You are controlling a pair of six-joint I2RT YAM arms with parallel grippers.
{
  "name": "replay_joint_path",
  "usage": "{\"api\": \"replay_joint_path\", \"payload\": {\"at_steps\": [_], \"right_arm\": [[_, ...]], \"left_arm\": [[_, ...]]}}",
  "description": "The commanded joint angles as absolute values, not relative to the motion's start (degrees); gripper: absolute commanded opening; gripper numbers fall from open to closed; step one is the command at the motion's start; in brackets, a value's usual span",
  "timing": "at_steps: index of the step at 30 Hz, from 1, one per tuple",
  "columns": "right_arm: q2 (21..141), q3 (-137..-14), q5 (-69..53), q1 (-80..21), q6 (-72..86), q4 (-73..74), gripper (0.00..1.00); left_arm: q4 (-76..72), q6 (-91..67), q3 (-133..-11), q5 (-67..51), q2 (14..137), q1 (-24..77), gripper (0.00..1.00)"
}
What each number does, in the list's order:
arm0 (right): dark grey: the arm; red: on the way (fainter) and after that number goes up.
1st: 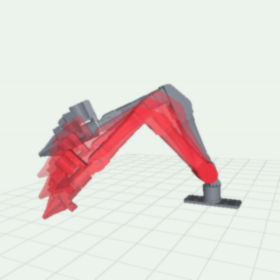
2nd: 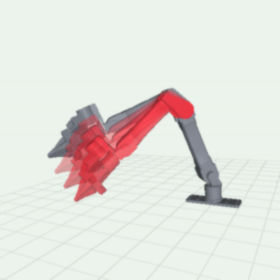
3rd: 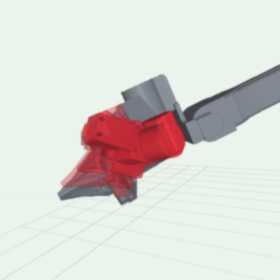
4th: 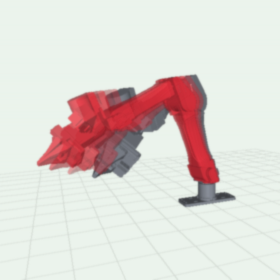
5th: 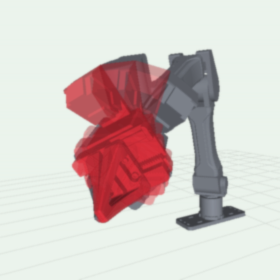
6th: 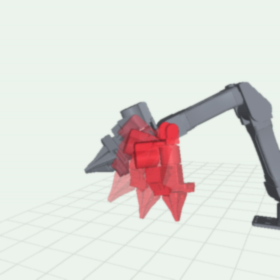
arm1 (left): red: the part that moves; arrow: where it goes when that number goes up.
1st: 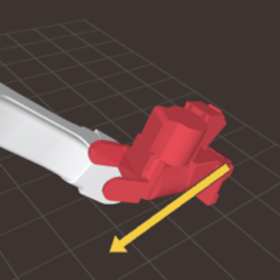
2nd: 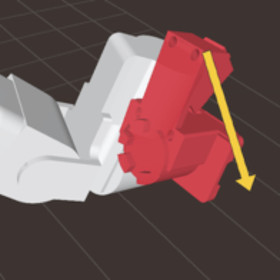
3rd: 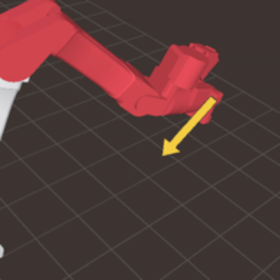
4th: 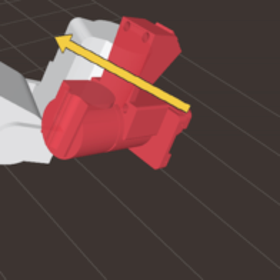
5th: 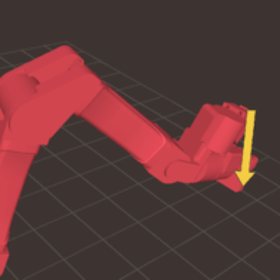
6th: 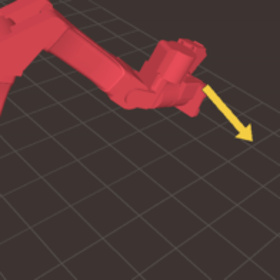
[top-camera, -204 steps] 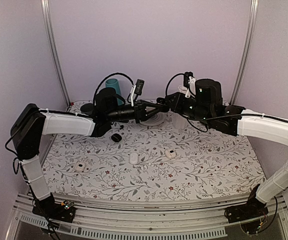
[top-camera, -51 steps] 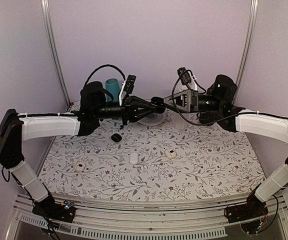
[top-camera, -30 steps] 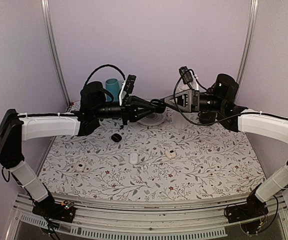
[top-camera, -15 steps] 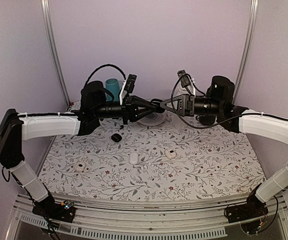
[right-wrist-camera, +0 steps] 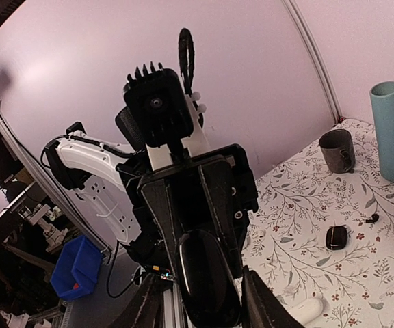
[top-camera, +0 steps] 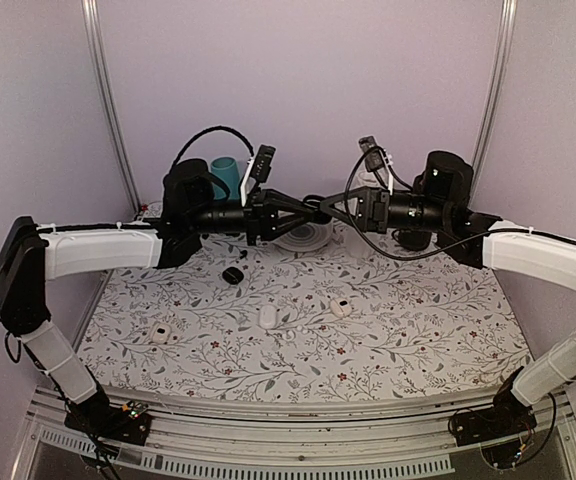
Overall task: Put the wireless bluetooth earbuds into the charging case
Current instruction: Pass from the left arm to the right
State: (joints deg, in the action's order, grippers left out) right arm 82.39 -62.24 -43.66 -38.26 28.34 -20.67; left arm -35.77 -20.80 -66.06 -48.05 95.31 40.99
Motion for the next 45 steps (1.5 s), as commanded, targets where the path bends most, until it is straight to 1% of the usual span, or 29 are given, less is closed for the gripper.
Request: {"api": "replay_joint_path", "payload": {"at_steps": [1,9,15,20,22,23,24,31,36,40,42,45], "right_arm": [[81.08,-61.15,-44.01,-38.52,28.03,-22.86,0.37],[80.9,-60.78,-43.89,-38.51,28.04,-22.74,0.37],[80.61,-60.42,-43.68,-38.5,27.96,-22.8,0.31],[80.1,-60.15,-43.51,-38.5,27.86,-22.76,0.21],[80.01,-60.15,-43.34,-38.51,27.78,-22.81,0.2],[79.92,-60.09,-43.28,-38.5,27.71,-22.82,0.15],[79.85,-60.11,-43.2,-38.54,27.63,-22.77,0.13],[79.71,-59.96,-42.61,-38.53,27.53,-22.82,0.06],[79.4,-59.76,-41.56,-38.54,27.46,-22.94,0.04],[79.37,-59.45,-40.28,-38.5,27.74,-23.11,0.03],[79.45,-59.21,-39.43,-38.5,27.99,-23.09,0.03],[79.44,-58.68,-38.13,-38.5,28.25,-23.0,0.03]], "left_arm": [[-36.35,-22.14,-67.43,-47.7,96.31,40.95,0.0],[-37.05,-24.65,-68.46,-47.61,97.46,40.72,0.0],[-37.4,-25.92,-68.47,-47.28,97.47,40.6,0.0],[-37.79,-27.6,-68.89,-47.46,97.76,40.38,0.0],[-38.24,-28.52,-68.97,-47.69,97.96,40.34,0.0],[-38.36,-28.9,-69.07,-47.87,98.02,40.23,0.0],[-38.61,-29.32,-69.08,-47.9,98.11,40.25,0.0],[-41.21,-32.99,-69.25,-48.46,99.34,40.0,0.0],[-42.73,-35.26,-69.3,-48.48,100.1,39.64,0.0],[-43.31,-35.96,-69.11,-48.19,100.42,39.4,0.07],[-43.54,-36.14,-68.98,-47.95,100.65,39.33,0.14],[-44.0,-36.45,-68.63,-47.58,100.81,39.22,0.22]]}}
